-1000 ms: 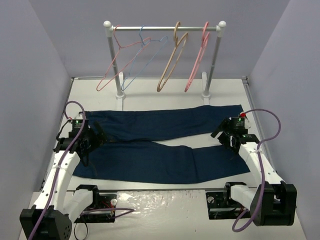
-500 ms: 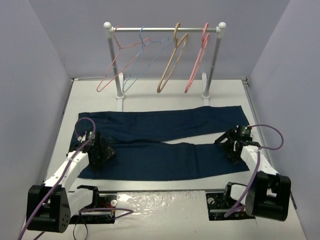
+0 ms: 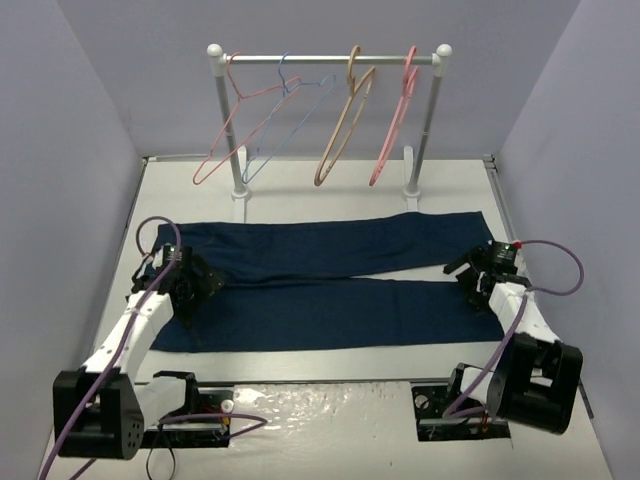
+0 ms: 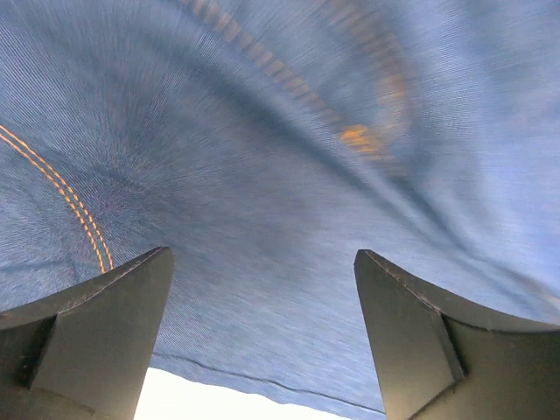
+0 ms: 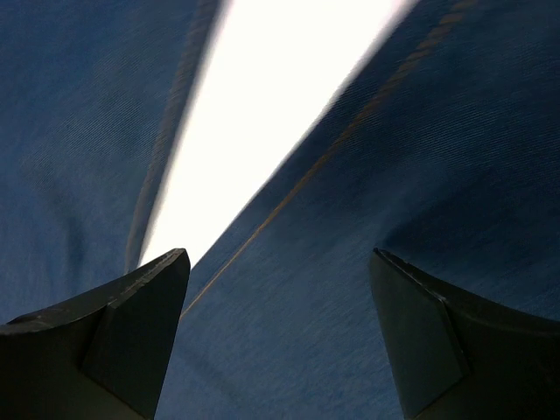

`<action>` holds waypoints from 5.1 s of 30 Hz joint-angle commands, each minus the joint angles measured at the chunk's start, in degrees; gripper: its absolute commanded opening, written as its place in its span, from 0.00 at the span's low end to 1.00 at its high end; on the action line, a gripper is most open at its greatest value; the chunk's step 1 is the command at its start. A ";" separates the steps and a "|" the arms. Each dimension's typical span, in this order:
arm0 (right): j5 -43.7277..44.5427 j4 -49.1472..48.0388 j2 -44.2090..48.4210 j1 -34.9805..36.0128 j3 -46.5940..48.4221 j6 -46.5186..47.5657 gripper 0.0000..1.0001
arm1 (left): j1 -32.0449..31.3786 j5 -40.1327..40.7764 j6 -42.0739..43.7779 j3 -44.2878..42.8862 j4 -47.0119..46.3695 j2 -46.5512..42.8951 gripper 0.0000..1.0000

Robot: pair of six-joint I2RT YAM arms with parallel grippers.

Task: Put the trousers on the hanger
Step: Flatten out the trousers at the center of the board, then fold the trousers at the center of the board.

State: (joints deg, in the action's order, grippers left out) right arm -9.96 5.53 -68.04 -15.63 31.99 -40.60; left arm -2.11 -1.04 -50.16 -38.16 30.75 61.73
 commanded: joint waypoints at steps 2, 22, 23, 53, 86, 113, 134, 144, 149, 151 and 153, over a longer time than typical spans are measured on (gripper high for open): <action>6.17 6.09 12.30 10.91 4.22 2.11 0.82 | 0.93 11.26 -1.12 -8.72 15.63 -6.70 0.85; -3.06 12.87 15.22 21.21 6.24 9.88 0.93 | 9.06 11.67 -17.58 7.58 15.77 -6.50 0.89; -3.34 12.63 15.15 21.46 6.31 9.84 0.93 | 9.12 11.39 -18.26 8.44 14.81 -5.02 0.89; 6.97 17.94 4.95 9.53 2.65 2.98 1.00 | 10.11 11.15 -7.94 -7.07 16.88 -9.53 0.00; 24.69 11.57 -17.08 7.62 23.94 4.54 0.96 | 0.09 5.25 8.91 -11.32 16.24 -12.16 0.00; 17.49 15.31 -11.28 -8.07 4.10 -4.78 0.83 | -0.97 0.51 5.72 -7.55 9.96 -9.10 0.00; 18.91 16.24 -7.04 -8.99 8.87 1.73 0.00 | 0.48 9.16 8.88 -17.45 16.42 -12.88 0.00; 21.91 27.51 2.83 -12.11 32.91 5.66 0.00 | 5.18 22.26 11.16 -32.79 26.06 -16.67 0.00; 21.99 28.09 4.44 -12.65 40.35 5.21 0.00 | 5.20 31.20 10.82 -37.88 31.16 -19.57 0.00; 22.40 28.68 5.05 -12.30 40.84 5.53 0.00 | 5.05 34.19 10.43 -38.32 33.43 -21.20 0.00; 23.57 29.15 6.15 -11.53 40.23 5.59 0.00 | 3.86 37.36 8.51 -38.86 37.95 -23.20 0.00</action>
State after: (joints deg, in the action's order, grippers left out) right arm -0.30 39.30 -62.63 -25.01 70.24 -37.21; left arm 0.44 11.96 -42.68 -73.12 61.21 41.76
